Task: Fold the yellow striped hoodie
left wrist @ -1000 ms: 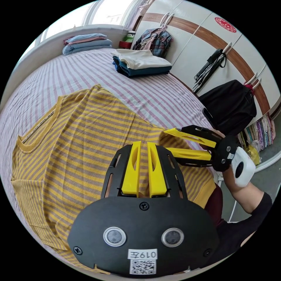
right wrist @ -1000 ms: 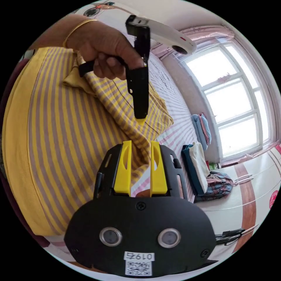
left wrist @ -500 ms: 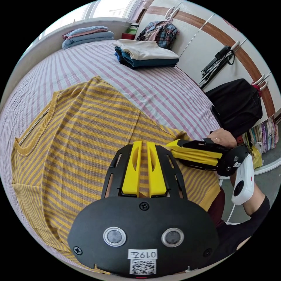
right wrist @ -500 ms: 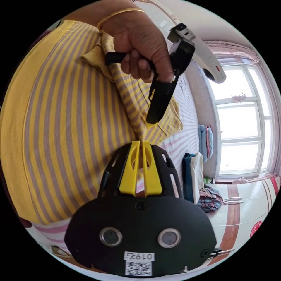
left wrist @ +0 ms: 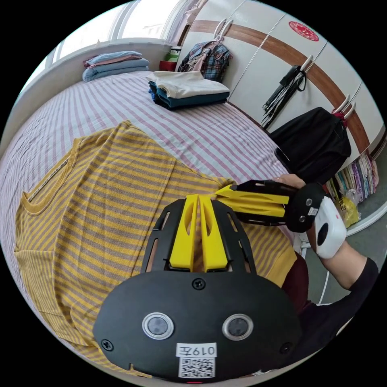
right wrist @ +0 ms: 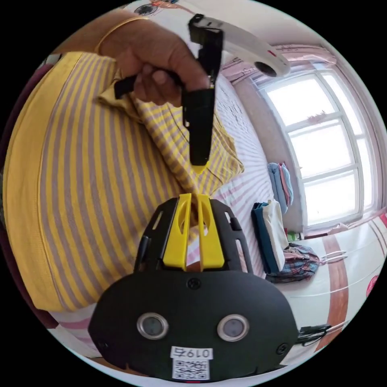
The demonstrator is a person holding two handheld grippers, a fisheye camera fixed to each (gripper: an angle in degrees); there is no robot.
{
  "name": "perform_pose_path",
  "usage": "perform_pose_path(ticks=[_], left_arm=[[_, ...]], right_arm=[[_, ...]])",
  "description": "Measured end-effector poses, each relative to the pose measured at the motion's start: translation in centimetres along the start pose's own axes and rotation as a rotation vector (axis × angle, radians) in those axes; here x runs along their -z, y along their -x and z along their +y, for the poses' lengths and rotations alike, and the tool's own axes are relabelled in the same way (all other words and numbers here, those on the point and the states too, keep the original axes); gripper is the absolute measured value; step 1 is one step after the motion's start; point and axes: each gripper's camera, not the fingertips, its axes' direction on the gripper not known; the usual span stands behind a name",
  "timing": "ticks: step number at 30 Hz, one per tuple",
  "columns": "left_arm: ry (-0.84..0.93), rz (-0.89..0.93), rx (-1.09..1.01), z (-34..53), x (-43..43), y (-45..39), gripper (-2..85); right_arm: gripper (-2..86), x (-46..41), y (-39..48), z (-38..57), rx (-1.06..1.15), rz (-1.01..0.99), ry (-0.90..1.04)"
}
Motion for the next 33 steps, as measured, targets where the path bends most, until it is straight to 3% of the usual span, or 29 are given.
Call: perform_pose_path(ticks=[4,7,11,16,21,28,33], left_arm=[[0.126,-0.071,-0.042,2.4,-0.9,-2.2,0.8],[0.077,-0.076,-0.04,4.7,1.1,-2.9,0.7],[-0.114,-0.019,-0.048,11.0,8.5,-4.2,0.8],[-0.227,-0.17,-0.035,25.0,17.3,-5.7,0.9],[-0.373,-0.224,0.255,44.5,27.5,-3.1,1.1],[-0.412,-0.322,0.531,59.8,36.8,-0.8,1.5],[-0.509,-0.155,0.816,68.8,40.8,2.8,4.8]], right_arm=[[-0.7,1.2,-2.6,3.2,-0.192,-0.055,-0.013],[-0.9,2.5,-3.7,6.2,-0.341,-0.064,-0.002],[-1.0,8.2,-6.3,13.3,-0.767,-0.263,-0.28],[-0.9,14.6,-4.0,19.2,-0.961,-0.364,-0.472],[-0.4,19.5,-0.2,22.8,-1.072,-0.38,-0.498],[7.0,23.5,3.0,27.1,-1.229,-0.425,-0.483],[7.6,24.0,3.4,30.8,-1.451,-0.384,-0.343]])
